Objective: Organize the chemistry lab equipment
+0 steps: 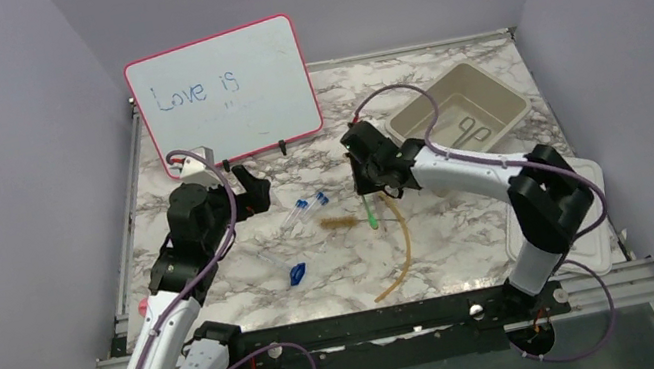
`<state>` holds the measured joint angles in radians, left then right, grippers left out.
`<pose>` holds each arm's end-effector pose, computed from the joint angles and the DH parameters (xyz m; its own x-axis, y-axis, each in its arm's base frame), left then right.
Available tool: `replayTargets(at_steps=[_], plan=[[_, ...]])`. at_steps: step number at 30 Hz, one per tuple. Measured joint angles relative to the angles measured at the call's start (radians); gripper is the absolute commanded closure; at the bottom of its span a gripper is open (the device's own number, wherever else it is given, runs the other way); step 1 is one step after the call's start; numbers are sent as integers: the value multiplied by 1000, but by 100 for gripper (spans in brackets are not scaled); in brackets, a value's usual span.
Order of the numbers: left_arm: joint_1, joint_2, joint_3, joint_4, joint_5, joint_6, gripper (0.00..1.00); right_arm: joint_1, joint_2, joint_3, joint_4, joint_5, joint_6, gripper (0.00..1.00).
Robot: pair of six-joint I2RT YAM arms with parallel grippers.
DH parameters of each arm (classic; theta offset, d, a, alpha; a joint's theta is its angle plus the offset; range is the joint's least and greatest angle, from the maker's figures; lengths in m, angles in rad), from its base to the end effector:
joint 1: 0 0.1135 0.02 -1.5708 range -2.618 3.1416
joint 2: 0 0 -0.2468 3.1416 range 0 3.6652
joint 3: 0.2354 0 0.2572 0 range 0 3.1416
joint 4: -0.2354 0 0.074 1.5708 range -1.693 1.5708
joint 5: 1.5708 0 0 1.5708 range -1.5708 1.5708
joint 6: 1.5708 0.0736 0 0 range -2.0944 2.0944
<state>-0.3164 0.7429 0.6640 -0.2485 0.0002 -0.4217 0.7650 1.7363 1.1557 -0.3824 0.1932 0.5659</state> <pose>0.2205 -0.0722 0.2731 -0.4063 -0.2977 -0.8639 0.1590 0.9080 -0.3876 0.2884 0.2573 0.1499 -0.8219 -0.0596 -0.5665 -0.1894 0.9665 0.1731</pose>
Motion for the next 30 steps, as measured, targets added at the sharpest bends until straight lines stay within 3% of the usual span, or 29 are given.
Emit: replayTargets(at_steps=[7, 12, 14, 20, 30], plan=[[0, -8, 0, 0, 0, 0, 4, -59, -166, 122, -14, 42, -13, 98], [0, -11, 0, 0, 0, 0, 3, -174, -254, 149, -24, 91, -14, 99], [0, -14, 0, 0, 0, 0, 3, -275, -283, 152, -31, 110, -4, 99], [0, -16, 0, 0, 0, 0, 3, -493, -297, 150, -48, 163, 42, 99], [0, -15, 0, 0, 0, 0, 3, -629, -224, 77, -42, 215, 241, 99]])
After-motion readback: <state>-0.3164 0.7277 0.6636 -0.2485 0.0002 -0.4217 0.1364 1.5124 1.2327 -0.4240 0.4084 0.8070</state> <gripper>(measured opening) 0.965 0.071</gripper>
